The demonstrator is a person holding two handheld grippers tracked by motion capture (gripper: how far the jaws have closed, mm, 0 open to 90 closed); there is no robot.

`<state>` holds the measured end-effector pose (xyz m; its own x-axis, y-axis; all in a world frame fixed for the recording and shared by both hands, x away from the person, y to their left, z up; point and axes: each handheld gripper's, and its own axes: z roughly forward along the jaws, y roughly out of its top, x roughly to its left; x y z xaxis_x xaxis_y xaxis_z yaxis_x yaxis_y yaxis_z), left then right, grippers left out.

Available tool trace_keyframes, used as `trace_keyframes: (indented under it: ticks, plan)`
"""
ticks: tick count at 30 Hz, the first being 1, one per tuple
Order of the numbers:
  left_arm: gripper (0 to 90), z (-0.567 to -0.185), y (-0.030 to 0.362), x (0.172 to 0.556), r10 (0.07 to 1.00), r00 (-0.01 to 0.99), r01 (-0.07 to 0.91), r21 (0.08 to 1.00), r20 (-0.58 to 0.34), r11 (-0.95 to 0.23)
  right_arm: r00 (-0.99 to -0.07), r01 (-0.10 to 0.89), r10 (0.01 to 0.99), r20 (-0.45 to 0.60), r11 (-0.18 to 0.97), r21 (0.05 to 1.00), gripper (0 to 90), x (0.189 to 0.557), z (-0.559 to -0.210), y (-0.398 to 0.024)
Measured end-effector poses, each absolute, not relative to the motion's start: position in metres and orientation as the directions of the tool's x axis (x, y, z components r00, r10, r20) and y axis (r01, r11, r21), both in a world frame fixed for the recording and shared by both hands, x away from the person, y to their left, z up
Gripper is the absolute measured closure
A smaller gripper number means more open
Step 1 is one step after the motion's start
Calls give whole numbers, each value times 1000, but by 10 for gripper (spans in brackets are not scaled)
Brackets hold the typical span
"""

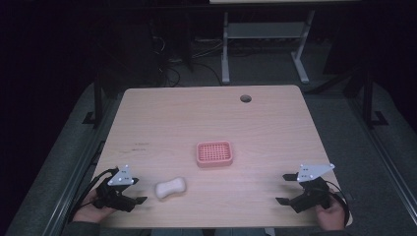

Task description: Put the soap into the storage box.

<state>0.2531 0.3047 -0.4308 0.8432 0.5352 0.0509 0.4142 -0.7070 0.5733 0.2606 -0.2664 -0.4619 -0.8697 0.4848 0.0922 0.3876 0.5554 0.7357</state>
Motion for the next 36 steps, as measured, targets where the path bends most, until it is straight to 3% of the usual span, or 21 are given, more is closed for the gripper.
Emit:
trace_keyframes:
  ticks: [36]
  plan:
    - [291, -427, 269, 259, 455, 887, 340, 553, 80, -761, -871, 387, 482, 90, 562, 731, 141, 265, -462, -265]
